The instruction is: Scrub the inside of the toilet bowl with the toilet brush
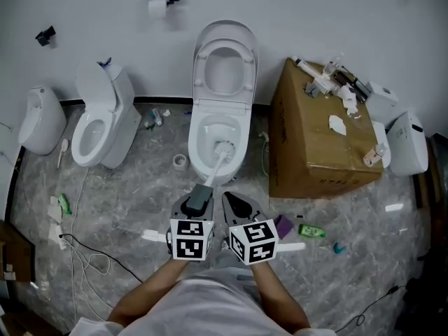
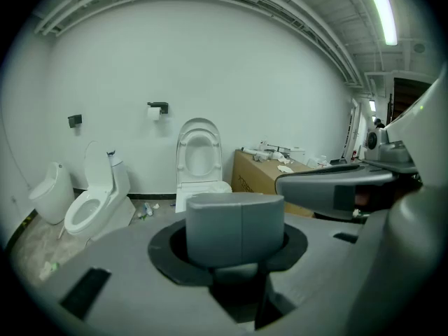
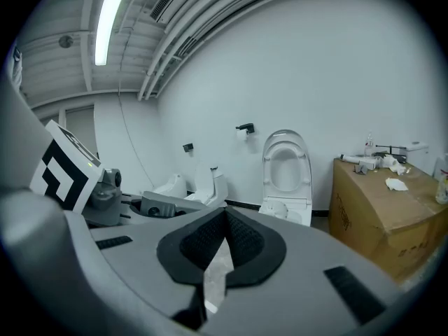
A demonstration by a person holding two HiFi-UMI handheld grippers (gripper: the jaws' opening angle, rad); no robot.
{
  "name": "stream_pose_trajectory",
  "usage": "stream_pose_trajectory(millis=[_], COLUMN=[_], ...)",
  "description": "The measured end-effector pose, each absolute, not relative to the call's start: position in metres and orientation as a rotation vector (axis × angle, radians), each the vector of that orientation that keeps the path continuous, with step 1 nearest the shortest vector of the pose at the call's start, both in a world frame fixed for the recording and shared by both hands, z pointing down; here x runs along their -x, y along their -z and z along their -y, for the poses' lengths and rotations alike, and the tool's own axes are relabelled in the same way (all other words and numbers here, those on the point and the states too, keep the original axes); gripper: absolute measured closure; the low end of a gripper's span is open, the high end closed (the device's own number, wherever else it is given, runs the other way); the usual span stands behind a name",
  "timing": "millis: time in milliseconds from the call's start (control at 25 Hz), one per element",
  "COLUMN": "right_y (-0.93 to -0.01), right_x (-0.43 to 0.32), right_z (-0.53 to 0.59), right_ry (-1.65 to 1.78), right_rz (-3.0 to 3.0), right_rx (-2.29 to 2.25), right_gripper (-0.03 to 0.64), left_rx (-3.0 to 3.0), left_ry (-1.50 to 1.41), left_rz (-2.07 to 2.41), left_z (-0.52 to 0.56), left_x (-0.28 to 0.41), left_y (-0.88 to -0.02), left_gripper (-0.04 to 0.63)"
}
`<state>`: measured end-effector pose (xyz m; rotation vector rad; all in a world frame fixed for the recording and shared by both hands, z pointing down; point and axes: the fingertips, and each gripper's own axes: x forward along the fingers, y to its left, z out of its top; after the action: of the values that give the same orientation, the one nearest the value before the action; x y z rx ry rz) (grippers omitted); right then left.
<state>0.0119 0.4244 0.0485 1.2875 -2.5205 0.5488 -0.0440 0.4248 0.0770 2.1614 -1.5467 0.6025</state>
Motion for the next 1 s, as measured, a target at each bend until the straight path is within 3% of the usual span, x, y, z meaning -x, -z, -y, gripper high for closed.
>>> stream_pose_trajectory(millis=[560,1000], right_y=[-0.061,-0.099], right_x=[-0.068,-0.073], right_z=[-0.337,-0.301], right_ry=[-0.604,-0.657], right_rz=[2.542,2.525], right_rx=[-1.236,-1.175], right_gripper=[0.618,0.618], left_rx=[-2.084,-1.995], left_ry=[-0.676,-0.728], left_rz=[1.579,1.589], left_z=[-0.343,-0.315], left_x=[-0.002,0.006], left_y=[-0.095,-0.135], left_gripper=[0.437,0.437])
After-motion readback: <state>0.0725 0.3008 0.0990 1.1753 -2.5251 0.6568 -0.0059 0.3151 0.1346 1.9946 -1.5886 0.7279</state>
